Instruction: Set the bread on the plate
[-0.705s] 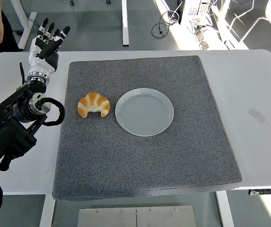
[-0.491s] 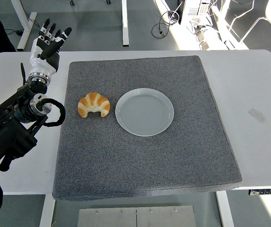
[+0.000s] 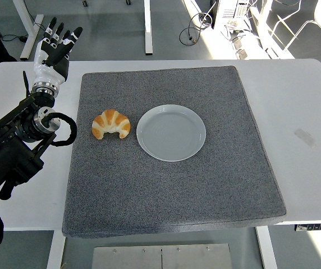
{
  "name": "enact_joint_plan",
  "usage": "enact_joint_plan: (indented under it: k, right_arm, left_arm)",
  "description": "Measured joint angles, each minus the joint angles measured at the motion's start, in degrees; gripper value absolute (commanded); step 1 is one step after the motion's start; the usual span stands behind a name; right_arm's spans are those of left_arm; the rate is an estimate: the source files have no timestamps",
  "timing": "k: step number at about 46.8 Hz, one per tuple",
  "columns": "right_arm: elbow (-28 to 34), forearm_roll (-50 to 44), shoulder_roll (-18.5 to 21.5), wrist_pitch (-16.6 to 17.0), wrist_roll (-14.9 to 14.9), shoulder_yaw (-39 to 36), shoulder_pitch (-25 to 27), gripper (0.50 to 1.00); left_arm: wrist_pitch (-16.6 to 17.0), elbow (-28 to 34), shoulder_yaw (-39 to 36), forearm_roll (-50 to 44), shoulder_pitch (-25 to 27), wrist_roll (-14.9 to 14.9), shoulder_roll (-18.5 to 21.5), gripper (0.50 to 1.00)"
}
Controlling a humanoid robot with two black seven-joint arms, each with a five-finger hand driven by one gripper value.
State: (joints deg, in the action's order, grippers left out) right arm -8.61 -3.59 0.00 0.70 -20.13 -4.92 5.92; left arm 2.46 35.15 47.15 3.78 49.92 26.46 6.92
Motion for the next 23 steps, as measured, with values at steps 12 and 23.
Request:
enact_joint_plan:
  k: [12,23]
  right_arm:
    - [0.0,-0.01,0.0,0.0,0.0,0.0,-0.01,1.0]
    - [0.02,-0.01,0.0,0.0,0.0,0.0,-0.02,1.0]
  left_arm:
    - [0.07,0.0,-0.52,0.51,-0.26,-0.09,0.12,0.98]
    - [0.09,0.0,-0.66,0.77,-0.29,-0.11,0.12,0.978]
